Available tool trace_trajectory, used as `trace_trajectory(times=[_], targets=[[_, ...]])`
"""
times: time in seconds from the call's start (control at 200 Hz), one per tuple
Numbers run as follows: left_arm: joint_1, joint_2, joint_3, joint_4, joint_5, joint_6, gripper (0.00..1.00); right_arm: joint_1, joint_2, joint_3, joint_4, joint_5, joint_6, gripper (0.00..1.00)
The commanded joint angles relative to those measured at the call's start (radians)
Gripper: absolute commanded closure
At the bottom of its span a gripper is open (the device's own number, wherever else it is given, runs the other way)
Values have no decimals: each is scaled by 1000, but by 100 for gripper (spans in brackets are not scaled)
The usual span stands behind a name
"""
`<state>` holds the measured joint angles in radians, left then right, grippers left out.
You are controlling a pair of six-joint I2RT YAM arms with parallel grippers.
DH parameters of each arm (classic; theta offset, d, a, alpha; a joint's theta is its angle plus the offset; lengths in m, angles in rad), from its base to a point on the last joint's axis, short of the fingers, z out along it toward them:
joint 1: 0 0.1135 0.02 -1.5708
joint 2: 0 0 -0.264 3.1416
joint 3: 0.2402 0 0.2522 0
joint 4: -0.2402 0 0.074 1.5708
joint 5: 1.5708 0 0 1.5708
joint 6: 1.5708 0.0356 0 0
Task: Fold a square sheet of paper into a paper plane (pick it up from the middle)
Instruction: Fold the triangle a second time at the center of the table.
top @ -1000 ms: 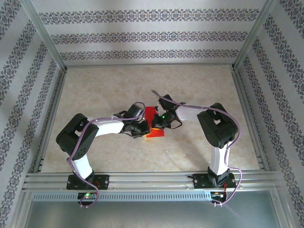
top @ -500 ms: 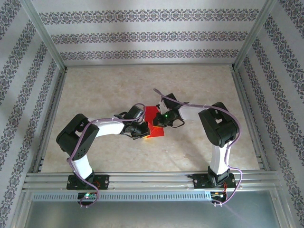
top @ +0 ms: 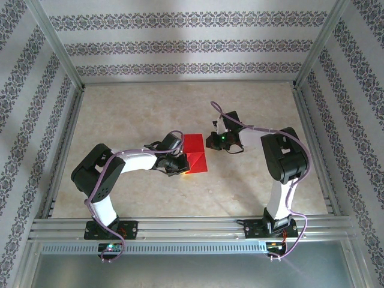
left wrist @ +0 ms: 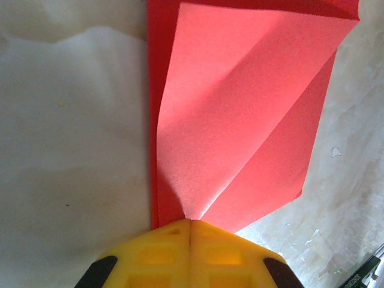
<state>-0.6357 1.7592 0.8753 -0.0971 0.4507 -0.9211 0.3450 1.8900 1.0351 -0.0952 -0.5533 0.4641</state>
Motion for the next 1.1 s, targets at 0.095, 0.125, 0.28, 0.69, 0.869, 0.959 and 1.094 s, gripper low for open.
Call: trace_trajectory(times=[0.095,0.125,0.28,0.69,0.869,0.959,1.094], targets=[[-13,48,-19,-156,-60,10,100,118,-83,-80,15,8,42,96],[-13,46,-20,-155,-61,10,100,137,-80,-89,21,6,58,96],[-13,46,-24,-147,-59,8,100,212,-52,-113,57,0,112,97],[-13,39,-28,-169,-67,10,100,216,4,-75,23,29,122,97],[-13,43,-35,-195,-76,7,100,150,9,-81,-6,88,109,97],[-13,46,-40,-202,-75,7,100,97,17,-71,-6,98,104,97],[-13,45,-44,-205,-72,9,100,23,49,-10,-56,116,127,96]])
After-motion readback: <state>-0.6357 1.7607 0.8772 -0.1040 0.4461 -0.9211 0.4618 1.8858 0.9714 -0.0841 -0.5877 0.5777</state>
